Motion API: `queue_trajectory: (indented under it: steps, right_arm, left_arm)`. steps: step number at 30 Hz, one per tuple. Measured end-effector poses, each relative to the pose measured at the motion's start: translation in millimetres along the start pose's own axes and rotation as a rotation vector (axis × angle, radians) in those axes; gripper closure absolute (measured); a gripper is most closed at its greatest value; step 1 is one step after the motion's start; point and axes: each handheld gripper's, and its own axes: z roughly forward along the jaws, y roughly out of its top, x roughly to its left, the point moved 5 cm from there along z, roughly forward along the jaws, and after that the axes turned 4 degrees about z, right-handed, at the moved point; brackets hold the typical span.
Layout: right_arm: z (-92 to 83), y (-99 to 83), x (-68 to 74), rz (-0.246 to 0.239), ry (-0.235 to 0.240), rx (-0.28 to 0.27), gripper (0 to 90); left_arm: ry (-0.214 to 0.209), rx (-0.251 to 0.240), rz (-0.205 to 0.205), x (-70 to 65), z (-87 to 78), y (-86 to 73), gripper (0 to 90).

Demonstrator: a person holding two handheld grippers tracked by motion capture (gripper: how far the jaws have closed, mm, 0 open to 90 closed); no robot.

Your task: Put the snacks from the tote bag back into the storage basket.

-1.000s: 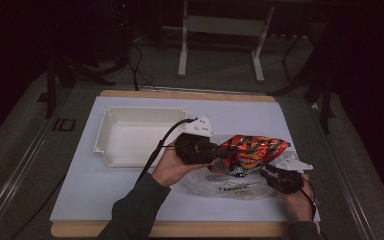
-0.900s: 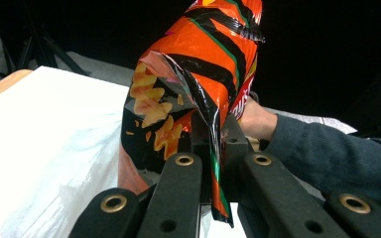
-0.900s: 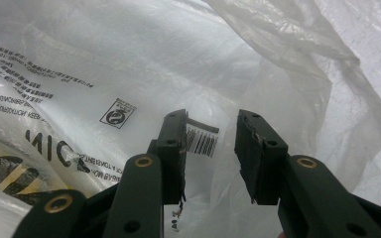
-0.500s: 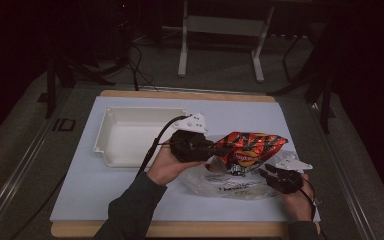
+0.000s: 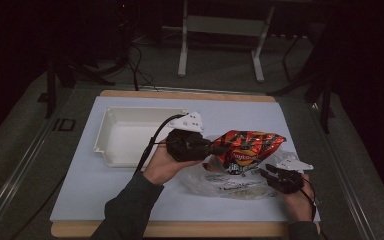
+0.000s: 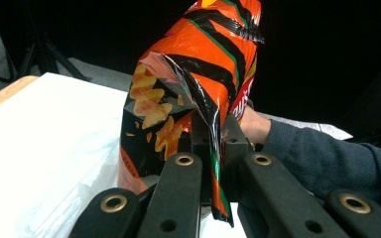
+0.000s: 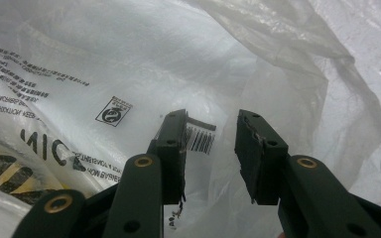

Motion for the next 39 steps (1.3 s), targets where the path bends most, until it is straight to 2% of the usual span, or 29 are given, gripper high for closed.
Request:
queue_trajectory:
  steps: [8,12,39]
  right_arm:
    - [1.2,-1.4,-0.5,0.001,-0.002,0.003,64.7]
    - [1.9,-1.7,-1.0,0.004,-0.001,0.003,64.5]
    - [2.4,-2.6,-1.8,0.006,0.001,0.008,64.3]
  left_arm:
    - [0.008,-0.001,-0.001,1.5,-3.2,-0.5,89.2]
    - [0.003,-0.019,-0.006,1.4,-8.5,0.7,89.2]
    - [0.007,-0.057,-0.019,8.3,-33.5,2.4,89.1]
